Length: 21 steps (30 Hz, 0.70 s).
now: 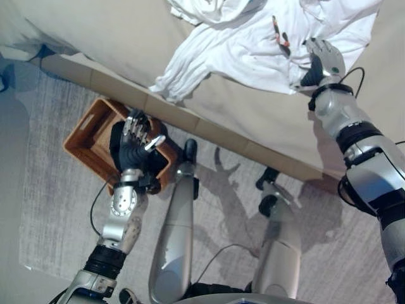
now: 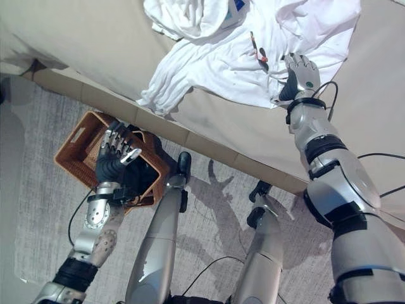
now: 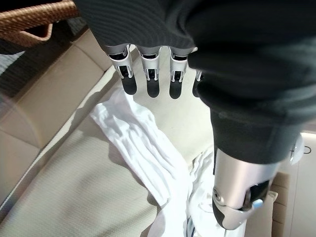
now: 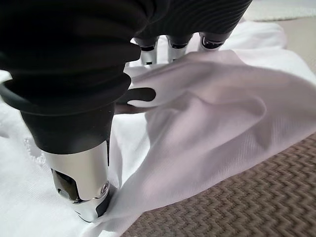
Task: Pick up clothes into the bucket
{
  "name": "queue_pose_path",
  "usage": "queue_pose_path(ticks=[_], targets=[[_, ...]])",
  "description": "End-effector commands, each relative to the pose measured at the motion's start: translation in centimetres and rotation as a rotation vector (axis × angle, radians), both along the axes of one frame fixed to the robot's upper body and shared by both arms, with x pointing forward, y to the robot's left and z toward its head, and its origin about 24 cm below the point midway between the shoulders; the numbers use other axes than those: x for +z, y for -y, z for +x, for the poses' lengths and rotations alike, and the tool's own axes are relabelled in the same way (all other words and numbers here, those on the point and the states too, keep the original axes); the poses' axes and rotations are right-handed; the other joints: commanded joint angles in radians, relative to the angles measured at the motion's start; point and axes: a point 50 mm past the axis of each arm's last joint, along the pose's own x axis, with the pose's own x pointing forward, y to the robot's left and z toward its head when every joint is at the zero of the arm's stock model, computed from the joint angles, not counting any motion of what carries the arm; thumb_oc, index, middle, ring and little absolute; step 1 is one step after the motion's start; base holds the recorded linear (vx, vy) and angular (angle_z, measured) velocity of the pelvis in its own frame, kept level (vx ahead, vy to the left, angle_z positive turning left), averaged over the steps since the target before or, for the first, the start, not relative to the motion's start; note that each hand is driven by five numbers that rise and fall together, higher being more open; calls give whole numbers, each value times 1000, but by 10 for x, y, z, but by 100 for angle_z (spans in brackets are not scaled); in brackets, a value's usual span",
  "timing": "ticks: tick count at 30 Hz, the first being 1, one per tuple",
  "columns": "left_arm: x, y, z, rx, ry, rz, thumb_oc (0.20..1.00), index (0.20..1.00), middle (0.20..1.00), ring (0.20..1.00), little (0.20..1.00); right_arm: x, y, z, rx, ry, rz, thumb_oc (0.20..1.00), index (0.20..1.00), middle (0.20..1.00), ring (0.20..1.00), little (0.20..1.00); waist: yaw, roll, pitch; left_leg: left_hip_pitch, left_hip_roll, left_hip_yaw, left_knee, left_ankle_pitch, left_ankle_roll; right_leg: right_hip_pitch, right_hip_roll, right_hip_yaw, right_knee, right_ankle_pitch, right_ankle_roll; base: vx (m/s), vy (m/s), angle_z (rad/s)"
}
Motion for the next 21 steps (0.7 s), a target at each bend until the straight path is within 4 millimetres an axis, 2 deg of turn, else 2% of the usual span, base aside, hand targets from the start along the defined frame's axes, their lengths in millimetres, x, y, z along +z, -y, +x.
queue_pose_path(ticks=[1,6,7,13,21], targets=[[29,7,-10,-38,170,-11,1000,1000,1000,1000,1000,32,25,-7,-85,51,-58,1000,1000,1000,1000,1000,36,81,-7,-60,-19,-7,-5,1,2,30,-15,38,133,-107,75,-3,-9,6],[30,9,-10,-34,177,-17,1000,1000,1000,1000,1000,46,24,-9,-73,99,-59,1000,1000,1000,1000,1000,36,85,-7,-76,-25,-5,-1,3,-1,14,-21,39,149,-110,74,1,2,5],[30,10,-10,-35,177,-17,1000,1000,1000,1000,1000,47,23,-9,-68,104,-58,200,200,200,200,200,35,85,-7,-79,-25,-6,2,2,-1,13,-22,38,152,-112,74,0,0,0],[27,10,-8,-29,163,-18,1000,1000,1000,1000,1000,41,13,-6,-13,108,-4,200,200,200,200,200,33,80,-7,-44,-18,-3,-23,12,-4,42,-23,27,134,-104,76,0,0,0],[10,5,2,6,78,-25,1000,1000,1000,1000,1000,5,-6,-4,123,70,210,200,200,200,200,200,3,42,-7,108,6,10,-91,23,-4,185,-4,19,45,-69,79,-11,-6,-2]])
